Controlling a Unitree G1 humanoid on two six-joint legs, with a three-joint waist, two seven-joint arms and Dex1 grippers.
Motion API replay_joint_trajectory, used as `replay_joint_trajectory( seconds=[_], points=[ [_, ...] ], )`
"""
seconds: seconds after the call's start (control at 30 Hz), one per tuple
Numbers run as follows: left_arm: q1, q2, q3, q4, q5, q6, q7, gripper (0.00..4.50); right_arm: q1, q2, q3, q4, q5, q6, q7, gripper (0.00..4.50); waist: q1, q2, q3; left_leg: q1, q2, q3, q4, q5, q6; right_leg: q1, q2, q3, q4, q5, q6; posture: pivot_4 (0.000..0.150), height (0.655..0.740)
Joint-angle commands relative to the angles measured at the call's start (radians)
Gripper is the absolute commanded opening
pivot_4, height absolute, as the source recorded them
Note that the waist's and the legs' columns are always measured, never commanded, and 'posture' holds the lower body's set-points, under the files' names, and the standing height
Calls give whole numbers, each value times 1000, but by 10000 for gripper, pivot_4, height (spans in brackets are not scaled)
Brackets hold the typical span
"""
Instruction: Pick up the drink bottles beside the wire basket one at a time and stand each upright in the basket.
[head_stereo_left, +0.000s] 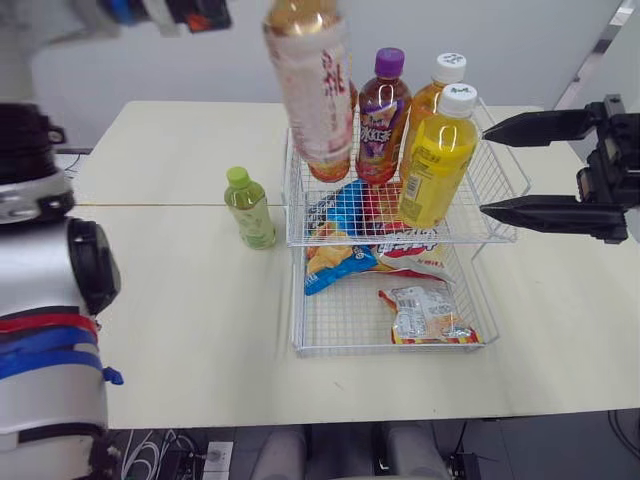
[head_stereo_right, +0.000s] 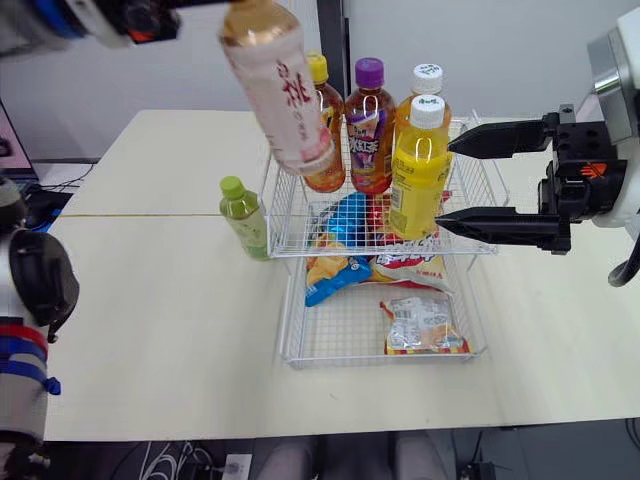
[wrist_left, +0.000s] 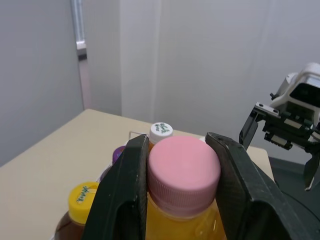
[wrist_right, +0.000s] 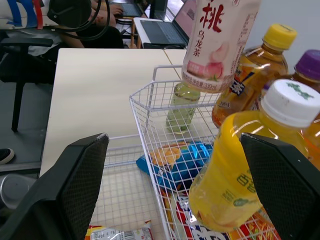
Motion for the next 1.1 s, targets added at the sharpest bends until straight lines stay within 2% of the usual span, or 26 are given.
replay_joint_trajectory(
  seconds=[0.03, 0.2, 0.43, 0.9, 0.97, 1.1],
  points=[
    [-19, -49, -2, -1, 53, -95, -33, 13889, 9, -34, -71, -11, 5, 0, -22, 45000, 0, 0, 0, 0, 0, 0, 0, 0, 0, 0, 0, 0, 0, 0, 0, 1500, 7400],
    [42, -159, -55, -18, 128, -184, -54, 13889, 59, -65, -124, -10, 10, 11, -33, 45000, 1, 0, 0, -1, 0, 0, 0, 0, 0, -1, -1, 1, 0, 0, 0, 1500, 7400],
    [71, -249, -79, -3, 184, -237, -77, 13889, 84, -91, -176, -29, 52, 42, -62, 45000, 0, 1, 1, -3, 0, 1, 0, 0, 0, -3, 0, 1, 0, 0, 0, 1500, 7400],
    [52, -293, -60, 104, 224, -267, -157, 13889, 122, -113, -218, -37, 89, 54, -94, 45000, 1, 2, 1, -3, 0, 0, 1, 0, 0, -2, -1, 0, 0, 0, 0, 1500, 7400],
    [40, -290, -52, 119, 226, -277, -175, 21112, 126, -114, -218, -31, 84, 48, -89, 45000, 1, 2, 1, -3, 0, 0, 1, 0, 0, -2, -1, 0, 0, 0, 0, 1500, 7400],
    [20, -275, -24, 131, 214, -271, -214, 32789, 139, -118, -223, -27, 77, 39, -79, 45000, 1, 2, 1, -3, 0, 1, 1, 0, 0, -2, 0, 0, 0, 0, 0, 1500, 7400]
  ],
)
